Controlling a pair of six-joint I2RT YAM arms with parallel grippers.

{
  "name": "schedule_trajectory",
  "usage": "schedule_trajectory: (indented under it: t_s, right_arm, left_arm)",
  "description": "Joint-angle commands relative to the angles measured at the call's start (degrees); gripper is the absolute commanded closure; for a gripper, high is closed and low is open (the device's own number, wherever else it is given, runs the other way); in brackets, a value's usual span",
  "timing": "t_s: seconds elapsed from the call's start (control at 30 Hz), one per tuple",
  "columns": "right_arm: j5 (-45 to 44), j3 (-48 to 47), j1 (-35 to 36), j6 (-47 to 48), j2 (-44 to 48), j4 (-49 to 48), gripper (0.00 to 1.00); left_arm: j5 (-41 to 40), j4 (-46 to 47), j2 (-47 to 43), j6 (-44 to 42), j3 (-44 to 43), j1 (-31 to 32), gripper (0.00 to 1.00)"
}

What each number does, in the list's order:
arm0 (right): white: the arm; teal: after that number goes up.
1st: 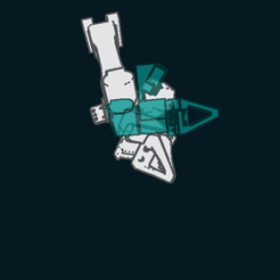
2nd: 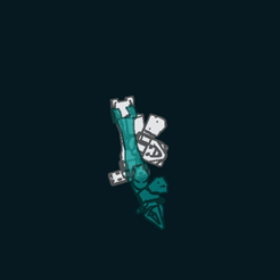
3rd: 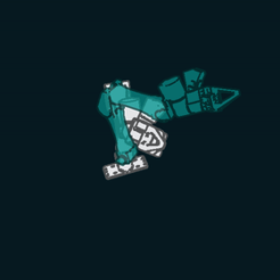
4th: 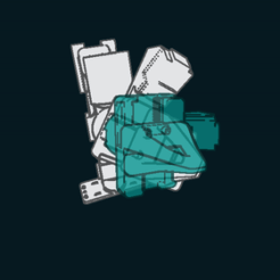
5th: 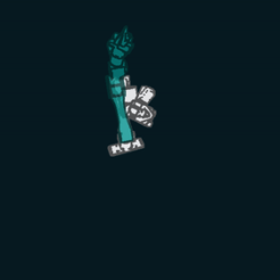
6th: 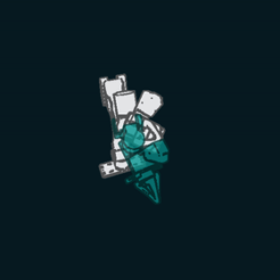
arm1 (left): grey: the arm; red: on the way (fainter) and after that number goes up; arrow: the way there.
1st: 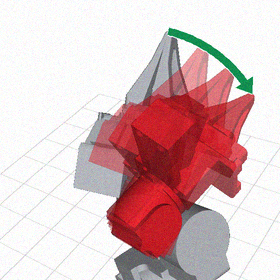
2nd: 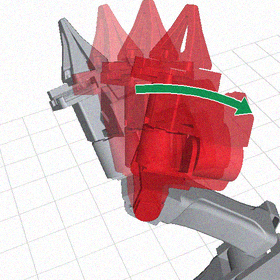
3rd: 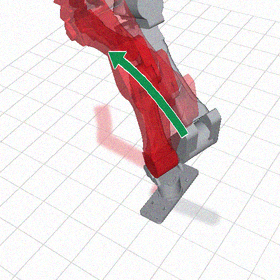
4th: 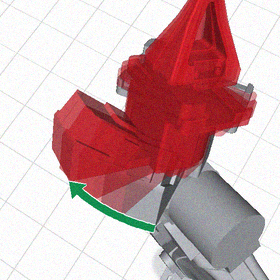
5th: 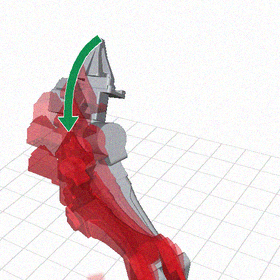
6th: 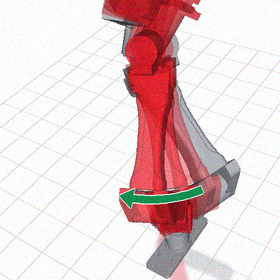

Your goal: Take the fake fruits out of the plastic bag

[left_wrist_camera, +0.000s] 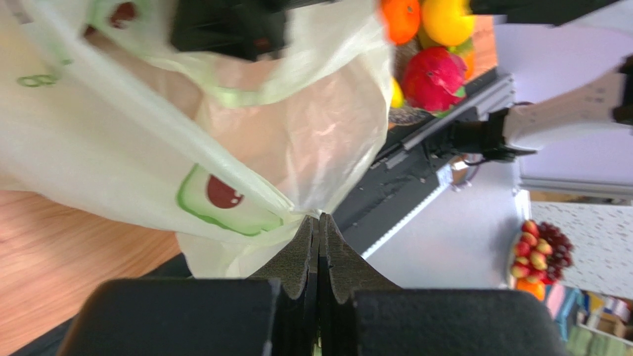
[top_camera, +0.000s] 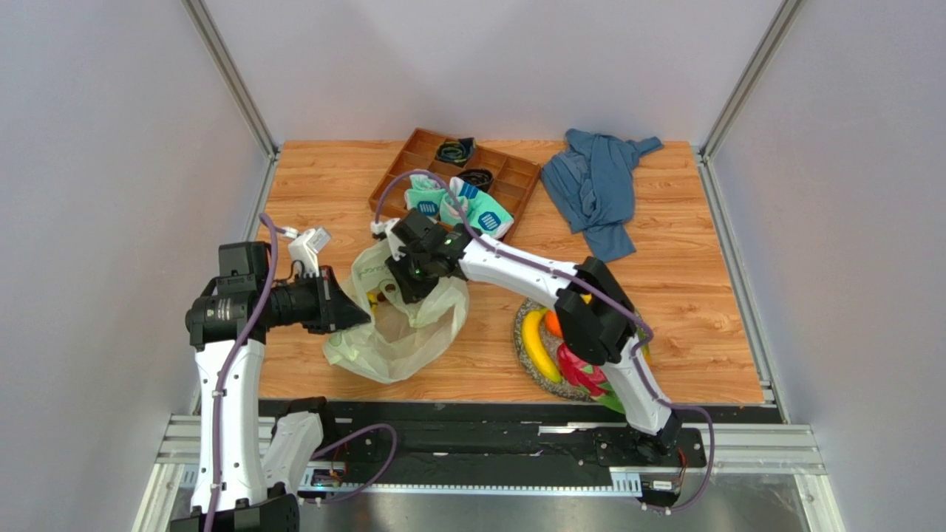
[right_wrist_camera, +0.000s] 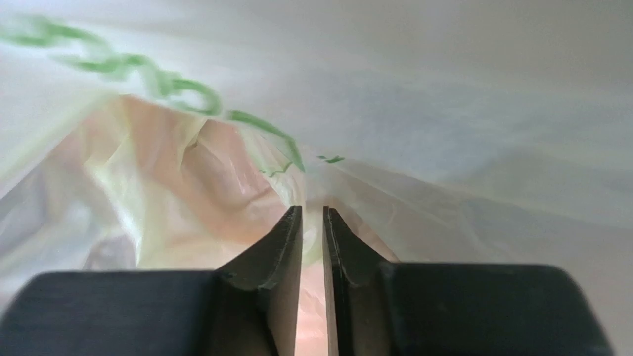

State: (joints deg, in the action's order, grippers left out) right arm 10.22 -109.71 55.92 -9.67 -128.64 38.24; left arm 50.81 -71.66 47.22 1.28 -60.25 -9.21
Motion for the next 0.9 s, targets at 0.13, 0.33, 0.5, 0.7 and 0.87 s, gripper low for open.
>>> schedule_trajectory:
  t_s: [0.13, 0.33, 0.5, 0.7, 0.87]
  right_arm:
    - [-1.4, 6.9, -1.5, 8.2, 14.6, 0.1, 0.82]
    - [8.7, 5.1, 0.1, 10.9, 17.2, -2.5, 0.58]
    - [17.7, 1.5, 1.6, 4.6, 13.9, -3.5, 0.60]
    - [22.4, -1.8, 2.4, 1.7, 11.7, -3.8, 0.68]
    - [23.2, -1.4, 2.9, 2.7, 12.6, -3.0, 0.68]
  left_arm:
    - [-10.6, 4.7, 3.7, -3.3, -6.4, -0.5, 1.00]
    - [-8.4, 6.4, 5.2, -2.1, -6.9, -0.5, 1.00]
    - [-7.9, 6.2, 5.9, -1.5, -7.0, -0.5, 1.00]
    - [-8.7, 6.1, 6.8, -1.5, -6.9, -0.5, 1.00]
    - [-8.9, 6.0, 7.3, -1.5, -6.9, -0.5, 1.00]
